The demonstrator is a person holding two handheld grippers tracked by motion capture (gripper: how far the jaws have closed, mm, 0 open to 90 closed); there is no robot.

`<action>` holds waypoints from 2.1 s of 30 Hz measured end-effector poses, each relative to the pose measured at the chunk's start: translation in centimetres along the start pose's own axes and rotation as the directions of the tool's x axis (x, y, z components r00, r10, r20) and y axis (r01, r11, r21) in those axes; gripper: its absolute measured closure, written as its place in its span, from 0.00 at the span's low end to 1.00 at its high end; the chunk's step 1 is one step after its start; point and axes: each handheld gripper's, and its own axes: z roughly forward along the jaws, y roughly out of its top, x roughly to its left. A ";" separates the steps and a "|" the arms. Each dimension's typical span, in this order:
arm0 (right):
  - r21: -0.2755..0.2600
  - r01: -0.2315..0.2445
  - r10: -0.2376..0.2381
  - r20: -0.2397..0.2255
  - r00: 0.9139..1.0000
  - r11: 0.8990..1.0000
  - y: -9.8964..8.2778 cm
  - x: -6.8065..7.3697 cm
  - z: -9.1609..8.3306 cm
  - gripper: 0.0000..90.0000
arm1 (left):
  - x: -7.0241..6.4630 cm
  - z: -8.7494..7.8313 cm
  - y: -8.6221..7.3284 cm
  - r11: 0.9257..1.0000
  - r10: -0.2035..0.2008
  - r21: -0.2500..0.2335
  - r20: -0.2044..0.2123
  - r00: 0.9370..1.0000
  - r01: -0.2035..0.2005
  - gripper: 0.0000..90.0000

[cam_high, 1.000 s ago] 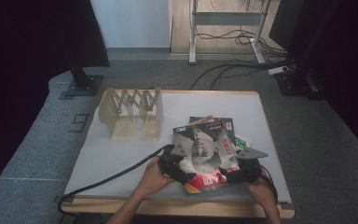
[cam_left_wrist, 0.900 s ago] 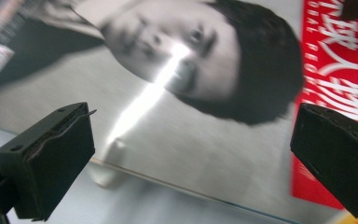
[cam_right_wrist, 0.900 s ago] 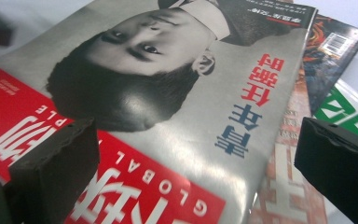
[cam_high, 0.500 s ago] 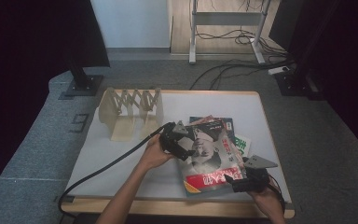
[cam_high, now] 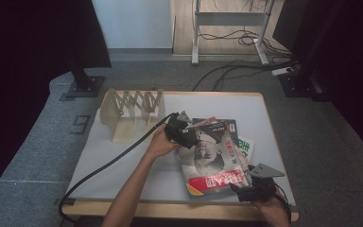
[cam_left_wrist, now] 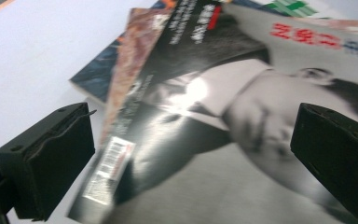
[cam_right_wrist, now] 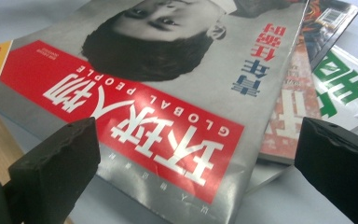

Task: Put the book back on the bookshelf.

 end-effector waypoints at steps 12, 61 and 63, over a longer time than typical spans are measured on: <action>0.010 -0.001 0.001 0.010 1.000 1.000 -0.8 0.1 0.2 0.00 | 1.7 2.2 -1.0 0.999 -0.053 -0.003 0.018 0.998 0.053 0.00; 0.041 -0.061 0.056 0.119 0.991 0.997 -1.4 -3.6 -0.3 0.06 | -0.4 0.8 -2.9 0.994 -0.084 0.063 -0.048 0.995 0.087 0.02; 0.041 -0.068 0.062 0.124 0.990 0.997 -1.4 -3.9 -0.3 0.06 | -0.5 0.6 -3.0 0.993 -0.091 0.067 -0.048 0.995 0.094 0.02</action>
